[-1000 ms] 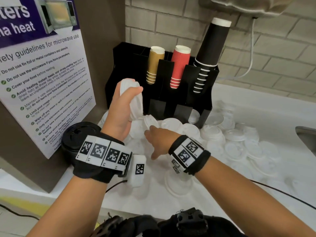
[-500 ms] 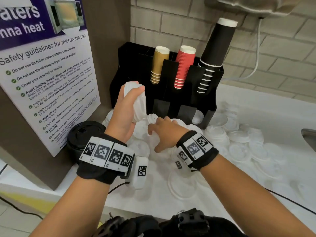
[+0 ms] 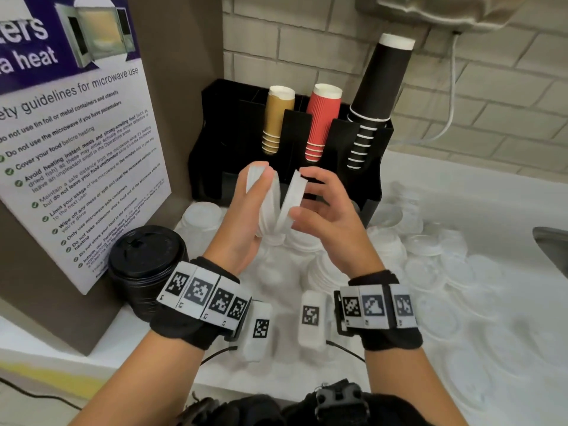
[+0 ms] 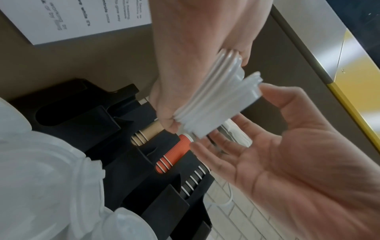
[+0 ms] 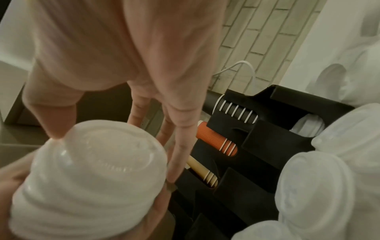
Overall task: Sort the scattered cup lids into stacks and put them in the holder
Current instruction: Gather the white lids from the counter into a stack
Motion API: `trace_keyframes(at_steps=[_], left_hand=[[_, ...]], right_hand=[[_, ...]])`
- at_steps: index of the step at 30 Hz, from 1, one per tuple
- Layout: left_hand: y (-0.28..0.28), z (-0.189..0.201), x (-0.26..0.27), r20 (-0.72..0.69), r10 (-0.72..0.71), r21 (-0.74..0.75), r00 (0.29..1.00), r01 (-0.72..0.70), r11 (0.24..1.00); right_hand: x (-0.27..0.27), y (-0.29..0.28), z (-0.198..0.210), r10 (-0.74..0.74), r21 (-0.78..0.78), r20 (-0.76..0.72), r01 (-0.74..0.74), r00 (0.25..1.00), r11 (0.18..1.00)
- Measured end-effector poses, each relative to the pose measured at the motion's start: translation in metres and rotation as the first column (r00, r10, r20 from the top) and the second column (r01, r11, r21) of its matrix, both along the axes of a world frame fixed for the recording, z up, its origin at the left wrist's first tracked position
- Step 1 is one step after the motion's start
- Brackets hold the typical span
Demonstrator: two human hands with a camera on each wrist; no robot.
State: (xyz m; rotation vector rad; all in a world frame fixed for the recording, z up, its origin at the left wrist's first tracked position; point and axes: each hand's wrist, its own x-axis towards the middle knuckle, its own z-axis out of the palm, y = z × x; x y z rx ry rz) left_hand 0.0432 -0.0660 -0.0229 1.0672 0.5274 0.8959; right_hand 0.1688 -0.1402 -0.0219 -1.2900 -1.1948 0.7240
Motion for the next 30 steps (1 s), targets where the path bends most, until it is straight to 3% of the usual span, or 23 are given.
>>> trace_keyframes(at_steps=[4,11,22,25,27,29,30], left_hand=[[-0.005,-0.003,0.004,-0.046,-0.044,0.090,0.998,0.048,0.995],[-0.003,-0.006,0.002,-0.128,-0.094,0.155,0.987,0.113,0.981],[-0.007,-0.006,0.001,-0.065,-0.080,0.089,0.995,0.086,0.992],[0.002,0.002,-0.007,-0.066,-0.033,0.069,0.997,0.038,0.997],[0.013,0.014,-0.016,-0.061,0.048,0.057,0.997,-0.045,0.997],[0.025,0.028,-0.029,-0.062,0.124,0.040,0.990,-0.121,0.992],[0.031,0.035,-0.036,-0.072,0.144,0.046,0.987,-0.141,0.989]], right_hand=[[-0.005,-0.002,-0.001,-0.035,0.020,0.016,0.035,0.999,0.999],[0.001,-0.003,0.001,0.025,0.064,0.095,-0.031,0.995,0.998],[-0.003,0.006,-0.003,0.082,0.094,0.098,-0.091,0.992,0.991],[0.001,0.016,0.005,0.169,0.018,0.102,-0.171,0.980,0.985],[0.007,0.028,0.011,0.170,-0.121,0.131,-0.155,0.977,0.981],[0.013,0.044,0.015,0.163,-0.276,0.316,-0.074,0.935,0.958],[0.016,0.054,0.014,0.208,-0.347,0.445,-0.046,0.871,0.937]])
